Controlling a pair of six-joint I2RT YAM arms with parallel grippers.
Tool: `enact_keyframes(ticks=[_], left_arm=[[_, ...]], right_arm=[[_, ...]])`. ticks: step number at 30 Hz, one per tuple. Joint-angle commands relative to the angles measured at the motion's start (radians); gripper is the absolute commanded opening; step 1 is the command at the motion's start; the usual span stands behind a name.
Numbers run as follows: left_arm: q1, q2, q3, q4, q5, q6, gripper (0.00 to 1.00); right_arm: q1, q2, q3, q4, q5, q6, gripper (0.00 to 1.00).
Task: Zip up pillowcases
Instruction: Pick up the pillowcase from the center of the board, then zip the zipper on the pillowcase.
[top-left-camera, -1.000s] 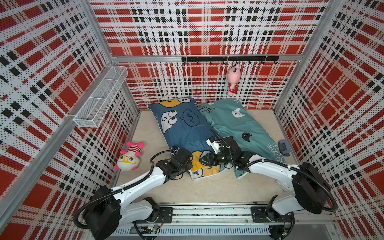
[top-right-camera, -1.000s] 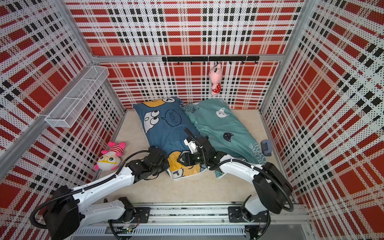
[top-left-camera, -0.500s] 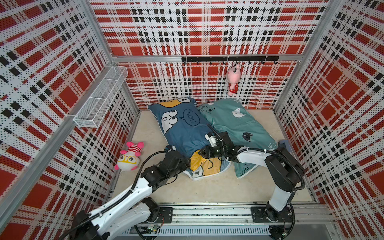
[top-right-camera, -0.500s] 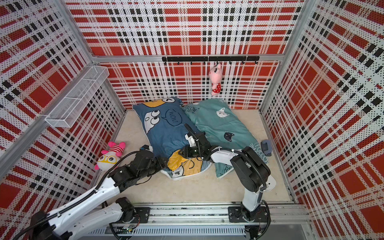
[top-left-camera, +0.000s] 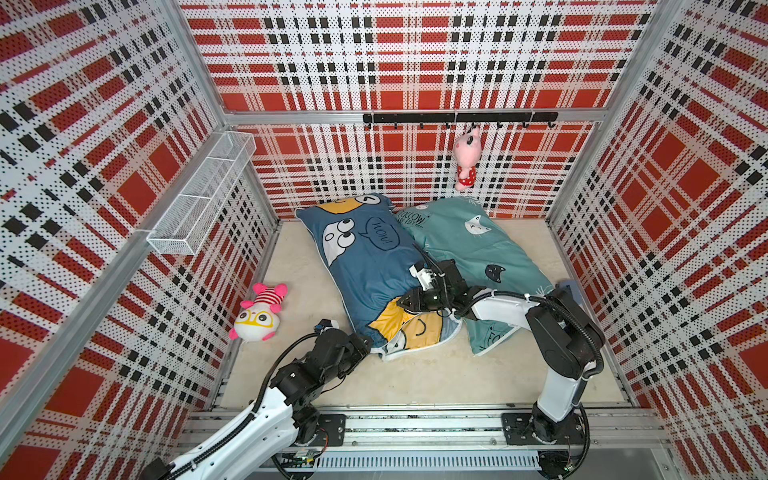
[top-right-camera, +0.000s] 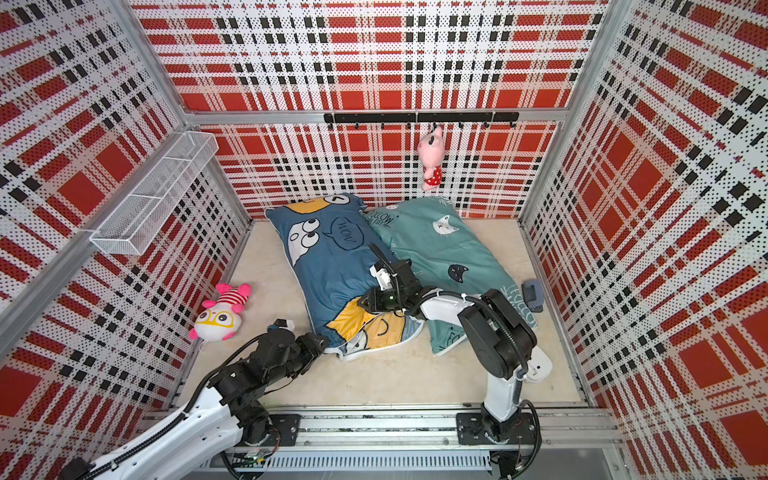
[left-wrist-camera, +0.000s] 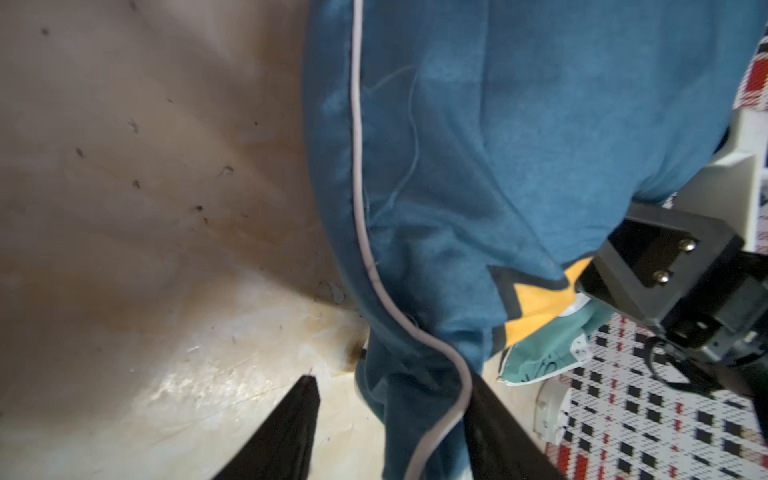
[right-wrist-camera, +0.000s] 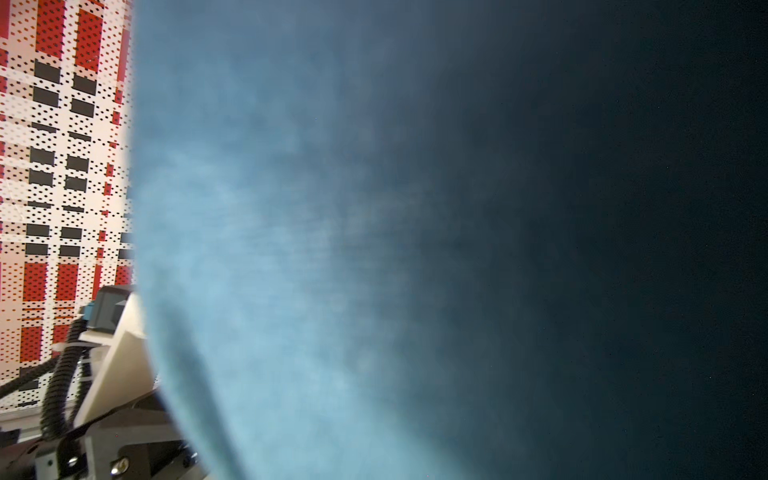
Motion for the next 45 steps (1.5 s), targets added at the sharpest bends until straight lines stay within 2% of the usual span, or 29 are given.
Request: enact_keyframes(ticks=[1,4,8,12,16,22,31,39,45], left_arm=[[-0.022,-0.033,-0.028,0.131,0.024,-0.089,0.60],[-0.037,-0.045,-0.054,0.197,0.024,-0.121,0.55],[-0.041,-0.010,-0.068,0.260,0.037,-0.127,0.32],[-0.038,0.031,-0.025,0.222,0.033,-0.082,0.09],[-0.006,0.044,-0.005,0.180,0.057,-0.026,0.00],[0.082,0.020,-0.011,0.195,0.134,0.144,0.00],[0.105,0.035,0.034,0.245,0.194,0.298,0.00],[0.113,0.071,0.039,0.313,0.228,0.308,0.00],[0.111,0.097,0.066,0.330,0.236,0.298,0.00]], right_arm=[[-0.066,0.030,0.030,0.022,0.147,-0.024,0.35],[-0.066,0.028,0.030,0.020,0.141,-0.025,0.35],[-0.065,0.010,0.012,0.015,0.123,-0.022,0.35],[-0.064,-0.075,-0.034,-0.052,0.087,-0.038,0.47],[-0.063,-0.214,-0.126,-0.116,0.016,-0.044,0.51],[0.015,-0.332,-0.244,-0.128,-0.107,0.000,0.48],[0.159,-0.308,-0.293,0.204,-0.172,0.214,0.32],[0.219,-0.229,-0.322,0.433,-0.143,0.346,0.24],[0.235,-0.196,-0.336,0.492,-0.139,0.383,0.22]])
